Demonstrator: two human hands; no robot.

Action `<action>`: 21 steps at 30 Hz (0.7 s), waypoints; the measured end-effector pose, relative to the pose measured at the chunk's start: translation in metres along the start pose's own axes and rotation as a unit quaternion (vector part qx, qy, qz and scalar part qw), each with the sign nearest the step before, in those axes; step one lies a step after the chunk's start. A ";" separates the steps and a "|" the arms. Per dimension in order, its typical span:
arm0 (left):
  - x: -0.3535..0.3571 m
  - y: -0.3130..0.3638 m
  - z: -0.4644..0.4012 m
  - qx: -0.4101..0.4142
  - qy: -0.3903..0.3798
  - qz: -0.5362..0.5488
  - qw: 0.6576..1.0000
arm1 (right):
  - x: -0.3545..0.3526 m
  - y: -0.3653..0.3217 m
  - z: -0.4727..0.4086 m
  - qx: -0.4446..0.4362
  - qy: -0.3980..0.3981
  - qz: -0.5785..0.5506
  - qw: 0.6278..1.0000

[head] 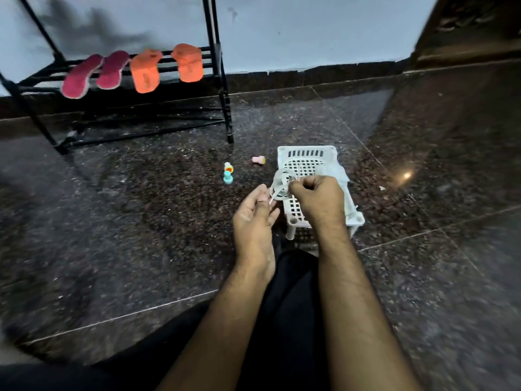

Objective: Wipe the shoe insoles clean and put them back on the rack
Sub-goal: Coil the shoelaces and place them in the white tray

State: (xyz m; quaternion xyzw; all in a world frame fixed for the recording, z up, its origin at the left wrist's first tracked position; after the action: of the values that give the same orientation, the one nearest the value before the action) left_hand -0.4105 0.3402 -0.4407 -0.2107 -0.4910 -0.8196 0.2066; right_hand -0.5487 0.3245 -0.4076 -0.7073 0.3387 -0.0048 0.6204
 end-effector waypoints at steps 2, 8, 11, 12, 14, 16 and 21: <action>0.015 -0.008 -0.005 -0.024 -0.028 0.028 0.999 | -0.008 0.019 -0.008 0.024 0.002 0.002 1.000; 0.031 -0.019 -0.041 -0.054 -0.003 -0.063 0.997 | -0.017 0.073 -0.028 0.109 -0.033 0.026 0.993; 0.027 -0.025 -0.059 -0.041 0.033 -0.150 0.987 | -0.015 0.088 -0.034 0.132 -0.092 0.075 0.984; 0.025 -0.027 -0.065 -0.038 0.042 -0.169 0.984 | -0.013 0.092 -0.036 0.137 -0.114 0.097 0.979; 0.025 -0.026 -0.073 -0.028 0.052 -0.195 0.979 | -0.013 0.097 -0.039 0.145 -0.150 0.155 0.966; 0.028 -0.027 -0.080 -0.017 0.050 -0.221 0.974 | -0.014 0.102 -0.045 0.157 -0.157 0.201 0.954; 0.024 -0.029 -0.092 0.039 0.060 -0.307 0.949 | -0.015 0.109 -0.051 0.169 -0.133 0.258 0.942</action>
State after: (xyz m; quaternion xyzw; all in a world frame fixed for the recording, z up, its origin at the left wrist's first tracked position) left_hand -0.4590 0.2674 -0.4884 0.0083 -0.5505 -0.8346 -0.0174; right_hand -0.6333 0.2869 -0.4858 -0.4746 0.4183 0.1926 0.7501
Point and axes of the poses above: each hand's wrist, its own z-axis away from the middle knuckle, its own x-axis out of the palm, y = z × x, the point moved 5 cm from there along -z, towards the middle knuckle, and after that the axes turned 15 degrees about -x, right-handed, at the moved point
